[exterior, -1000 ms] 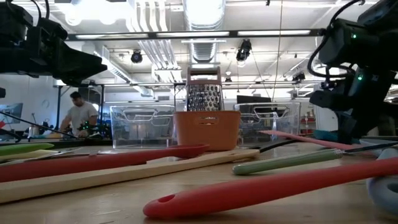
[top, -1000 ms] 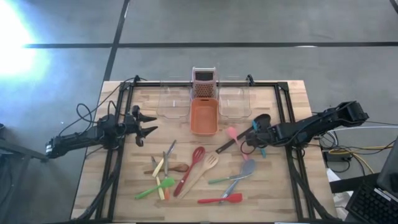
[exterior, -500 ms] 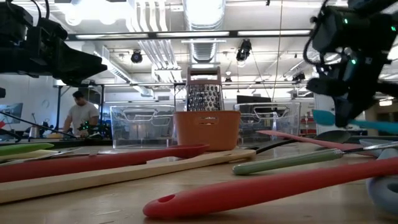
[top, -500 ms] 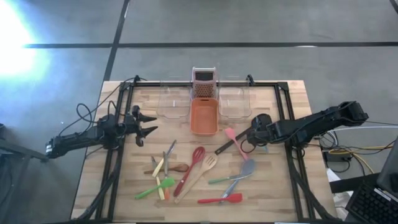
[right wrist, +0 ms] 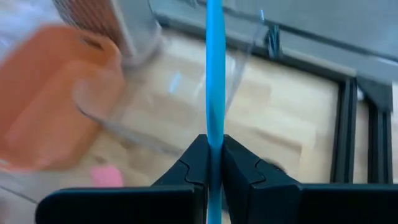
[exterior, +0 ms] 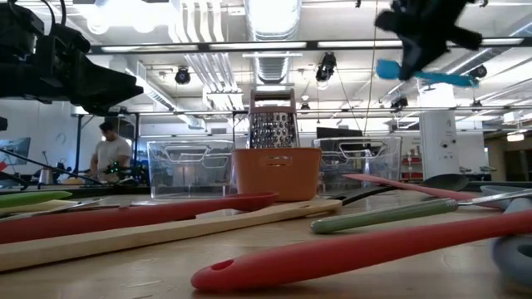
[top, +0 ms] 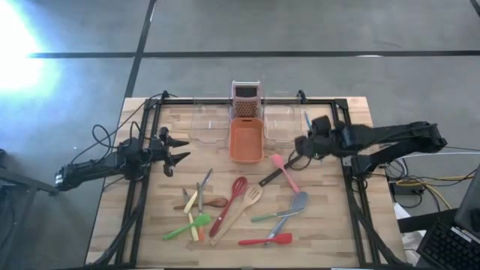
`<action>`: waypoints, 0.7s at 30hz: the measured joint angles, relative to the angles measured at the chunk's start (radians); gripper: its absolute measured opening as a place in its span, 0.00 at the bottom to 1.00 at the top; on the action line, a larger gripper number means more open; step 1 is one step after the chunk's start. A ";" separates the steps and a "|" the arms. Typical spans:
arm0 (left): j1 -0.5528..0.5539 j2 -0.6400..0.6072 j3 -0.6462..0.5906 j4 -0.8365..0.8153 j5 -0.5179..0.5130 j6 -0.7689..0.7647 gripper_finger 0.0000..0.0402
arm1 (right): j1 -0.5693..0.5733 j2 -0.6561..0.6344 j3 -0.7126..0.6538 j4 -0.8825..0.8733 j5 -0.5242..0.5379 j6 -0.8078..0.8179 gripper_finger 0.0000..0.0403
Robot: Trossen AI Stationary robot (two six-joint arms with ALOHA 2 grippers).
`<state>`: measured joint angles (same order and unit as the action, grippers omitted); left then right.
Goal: Pick & Place Kitchen Items
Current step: Put the blue spatula into the right transparent bin
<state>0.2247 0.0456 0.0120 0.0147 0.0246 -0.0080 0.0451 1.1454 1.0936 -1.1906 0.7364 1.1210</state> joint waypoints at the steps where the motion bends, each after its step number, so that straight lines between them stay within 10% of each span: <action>1: 0.000 0.000 0.000 0.000 0.000 0.000 0.49 | -0.022 0.002 0.035 0.000 -0.001 -0.044 0.04; 21: 0.000 0.000 0.000 0.000 0.000 0.000 0.49 | -0.588 0.263 0.278 0.263 -0.565 -0.617 0.04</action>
<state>0.2247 0.0458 0.0120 0.0147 0.0247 -0.0081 -0.5433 1.4084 1.3720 -0.9276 0.1714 0.5039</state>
